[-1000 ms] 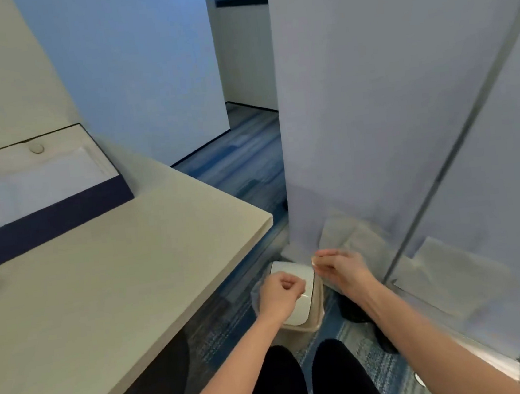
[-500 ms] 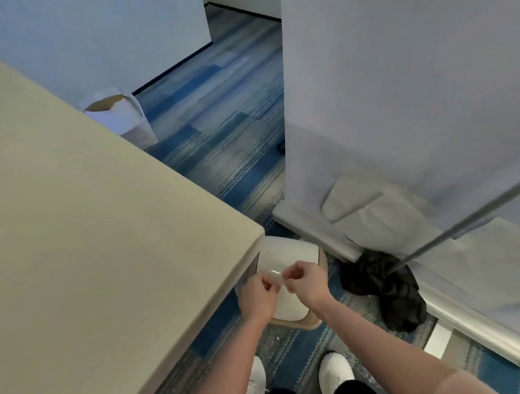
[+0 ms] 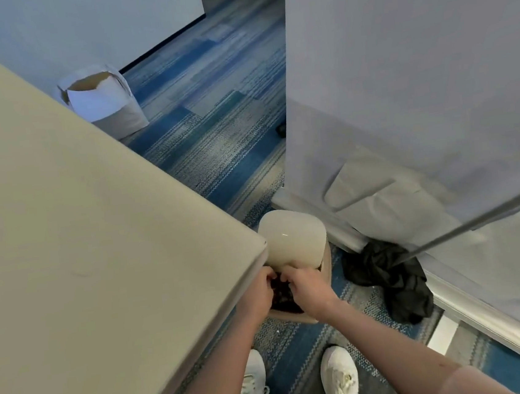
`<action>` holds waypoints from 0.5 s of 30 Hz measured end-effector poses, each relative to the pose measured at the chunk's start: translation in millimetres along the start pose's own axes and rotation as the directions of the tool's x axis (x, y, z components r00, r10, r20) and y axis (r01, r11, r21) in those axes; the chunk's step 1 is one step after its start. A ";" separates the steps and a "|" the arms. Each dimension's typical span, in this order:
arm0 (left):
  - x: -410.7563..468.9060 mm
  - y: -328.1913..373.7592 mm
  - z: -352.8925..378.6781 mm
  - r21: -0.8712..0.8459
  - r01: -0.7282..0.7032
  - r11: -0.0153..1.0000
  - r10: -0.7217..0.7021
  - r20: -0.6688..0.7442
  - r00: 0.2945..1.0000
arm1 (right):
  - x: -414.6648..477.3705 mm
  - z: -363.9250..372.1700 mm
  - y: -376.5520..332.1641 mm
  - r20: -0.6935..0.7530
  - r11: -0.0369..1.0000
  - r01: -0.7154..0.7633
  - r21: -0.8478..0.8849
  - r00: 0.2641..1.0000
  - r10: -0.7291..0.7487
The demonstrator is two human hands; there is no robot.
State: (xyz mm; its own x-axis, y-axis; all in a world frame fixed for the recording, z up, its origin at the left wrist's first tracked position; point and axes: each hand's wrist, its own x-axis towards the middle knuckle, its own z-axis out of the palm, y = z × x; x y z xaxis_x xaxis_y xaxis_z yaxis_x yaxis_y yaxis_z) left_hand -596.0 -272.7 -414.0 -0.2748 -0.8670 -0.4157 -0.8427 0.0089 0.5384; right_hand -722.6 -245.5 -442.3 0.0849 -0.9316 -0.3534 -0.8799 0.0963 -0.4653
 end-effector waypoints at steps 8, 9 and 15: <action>-2.0 14.0 -13.7 0.181 -0.016 0.983 0.013 0.017 1.000 | -3.8 -12.6 -9.1 -0.005 0.976 0.042 -0.215 0.999 -0.044; -0.8 12.6 -12.1 0.207 -0.036 0.978 0.029 0.038 0.999 | -4.7 -11.0 -8.3 0.009 0.977 0.049 -0.206 0.999 -0.048; 1.3 10.9 -8.8 0.323 -0.076 0.944 0.052 0.080 0.995 | -4.6 -5.8 -1.9 0.055 0.967 0.063 -0.246 0.997 -0.051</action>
State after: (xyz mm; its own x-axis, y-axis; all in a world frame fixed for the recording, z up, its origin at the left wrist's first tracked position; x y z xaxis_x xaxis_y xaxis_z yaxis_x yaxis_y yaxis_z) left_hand -601.4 -278.1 -402.2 -0.3548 -0.8224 -0.4446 -0.9237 0.2347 0.3029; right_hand -724.0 -243.4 -435.1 0.1548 -0.9146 -0.3735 -0.9609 -0.0514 -0.2723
